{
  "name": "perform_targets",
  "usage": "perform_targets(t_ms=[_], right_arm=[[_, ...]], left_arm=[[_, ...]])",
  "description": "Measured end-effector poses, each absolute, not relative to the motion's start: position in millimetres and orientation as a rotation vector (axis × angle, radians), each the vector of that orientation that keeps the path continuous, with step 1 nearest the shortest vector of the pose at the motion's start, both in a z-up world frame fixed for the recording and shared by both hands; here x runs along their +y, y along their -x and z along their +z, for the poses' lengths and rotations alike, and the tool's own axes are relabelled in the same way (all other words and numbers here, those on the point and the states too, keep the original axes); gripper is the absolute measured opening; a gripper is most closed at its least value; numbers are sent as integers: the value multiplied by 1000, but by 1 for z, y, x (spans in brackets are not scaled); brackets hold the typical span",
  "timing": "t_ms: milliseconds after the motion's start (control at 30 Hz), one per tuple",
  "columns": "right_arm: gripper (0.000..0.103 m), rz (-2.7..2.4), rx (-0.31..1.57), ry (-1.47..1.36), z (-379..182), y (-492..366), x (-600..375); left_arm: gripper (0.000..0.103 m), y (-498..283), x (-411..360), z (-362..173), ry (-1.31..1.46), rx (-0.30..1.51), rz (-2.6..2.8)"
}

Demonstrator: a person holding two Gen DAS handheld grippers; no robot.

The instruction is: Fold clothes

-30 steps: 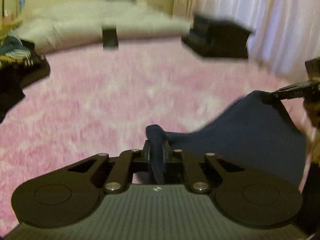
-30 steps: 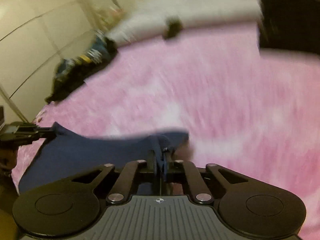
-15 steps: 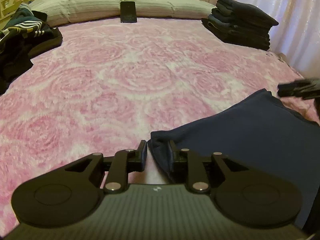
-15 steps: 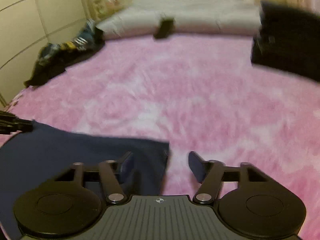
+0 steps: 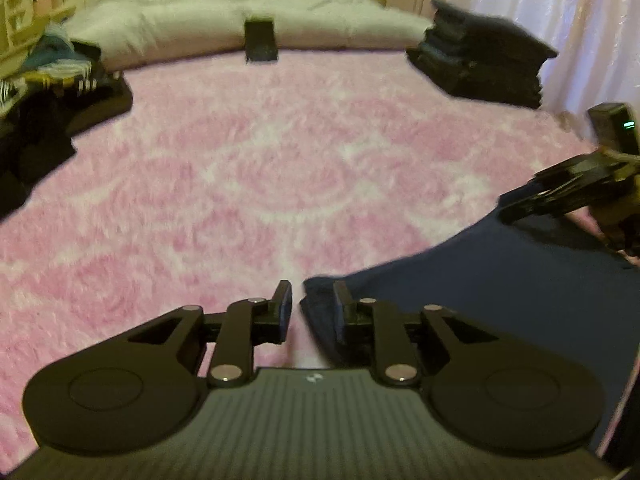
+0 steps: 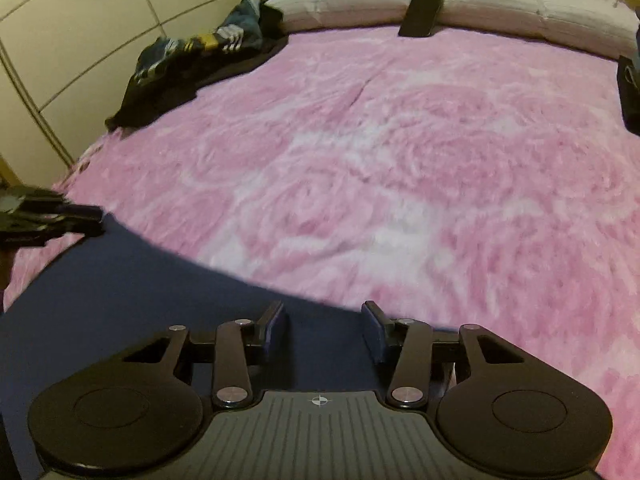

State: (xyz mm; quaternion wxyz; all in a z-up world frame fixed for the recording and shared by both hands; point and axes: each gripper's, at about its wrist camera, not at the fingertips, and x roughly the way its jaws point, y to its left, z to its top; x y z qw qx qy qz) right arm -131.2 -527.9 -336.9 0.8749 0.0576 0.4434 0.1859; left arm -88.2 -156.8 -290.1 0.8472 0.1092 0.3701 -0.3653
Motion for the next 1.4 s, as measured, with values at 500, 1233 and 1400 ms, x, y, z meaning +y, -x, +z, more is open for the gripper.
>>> perform_targets(t_ms=[500,1233,1400], right_arm=[[47,412,872,-225,-341,162,-564],[69,395,774,-87,-290,342,-472],[69,359,823,-2,-302,339,-455]], left_arm=[[20,81,-188,-315,-332,862,-811],[20,233,-149,-280,-435,743,-856],[20,240,-148,-289,-458,719,-840]])
